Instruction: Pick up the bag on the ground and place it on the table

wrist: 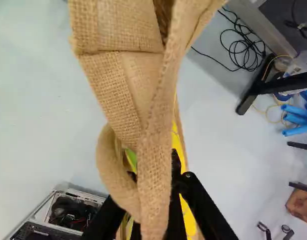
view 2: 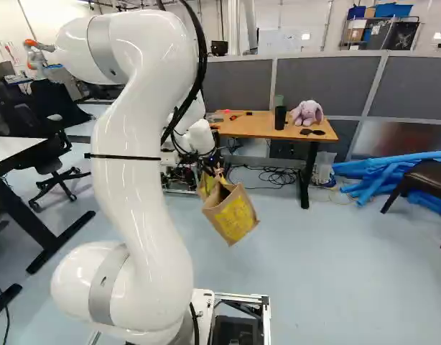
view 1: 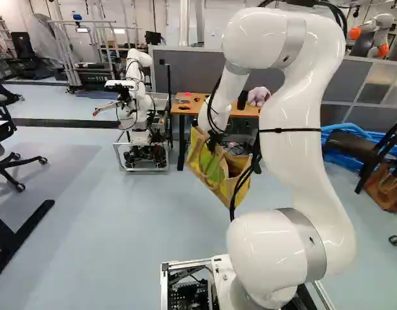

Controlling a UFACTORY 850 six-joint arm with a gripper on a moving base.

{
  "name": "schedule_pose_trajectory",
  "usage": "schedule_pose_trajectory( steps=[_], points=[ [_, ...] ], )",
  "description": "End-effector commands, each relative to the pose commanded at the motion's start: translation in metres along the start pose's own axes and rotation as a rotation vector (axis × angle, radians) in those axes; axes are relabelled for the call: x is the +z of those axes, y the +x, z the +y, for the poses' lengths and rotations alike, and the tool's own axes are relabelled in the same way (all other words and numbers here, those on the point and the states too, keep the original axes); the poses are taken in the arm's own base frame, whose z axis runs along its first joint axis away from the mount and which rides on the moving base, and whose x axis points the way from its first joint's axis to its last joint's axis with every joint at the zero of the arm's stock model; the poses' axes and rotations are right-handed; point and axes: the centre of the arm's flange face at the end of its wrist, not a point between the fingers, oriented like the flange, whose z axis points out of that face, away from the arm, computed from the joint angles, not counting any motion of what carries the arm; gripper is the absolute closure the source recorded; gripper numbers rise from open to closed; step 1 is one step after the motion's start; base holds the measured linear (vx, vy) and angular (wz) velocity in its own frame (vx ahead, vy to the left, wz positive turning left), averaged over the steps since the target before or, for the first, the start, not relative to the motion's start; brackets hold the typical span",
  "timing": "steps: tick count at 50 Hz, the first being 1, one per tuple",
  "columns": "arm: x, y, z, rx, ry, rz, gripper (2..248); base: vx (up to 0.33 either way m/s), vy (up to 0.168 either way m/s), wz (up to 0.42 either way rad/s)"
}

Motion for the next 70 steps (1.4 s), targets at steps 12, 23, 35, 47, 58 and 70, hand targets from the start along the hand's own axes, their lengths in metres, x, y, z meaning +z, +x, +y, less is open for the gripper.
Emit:
schedule_pose_trajectory(
  steps=[12, 23, 35, 47, 58, 70],
  points=[
    [-0.017, 0.000, 0.002, 0.003, -0.010, 0.006, 220, 0.000, 0.000, 0.000],
    [-0.033, -0.001, 0.003, 0.012, -0.019, 0.008, 220, 0.000, 0.000, 0.000],
    [-0.050, -0.003, 0.004, 0.023, -0.028, 0.009, 220, 0.000, 0.000, 0.000],
    [-0.067, -0.004, 0.005, 0.035, -0.037, 0.010, 220, 0.000, 0.000, 0.000],
    [-0.083, -0.006, 0.006, 0.047, -0.045, 0.011, 220, 0.000, 0.000, 0.000],
    [-0.100, -0.008, 0.007, 0.059, -0.053, 0.013, 220, 0.000, 0.000, 0.000]
  ],
)
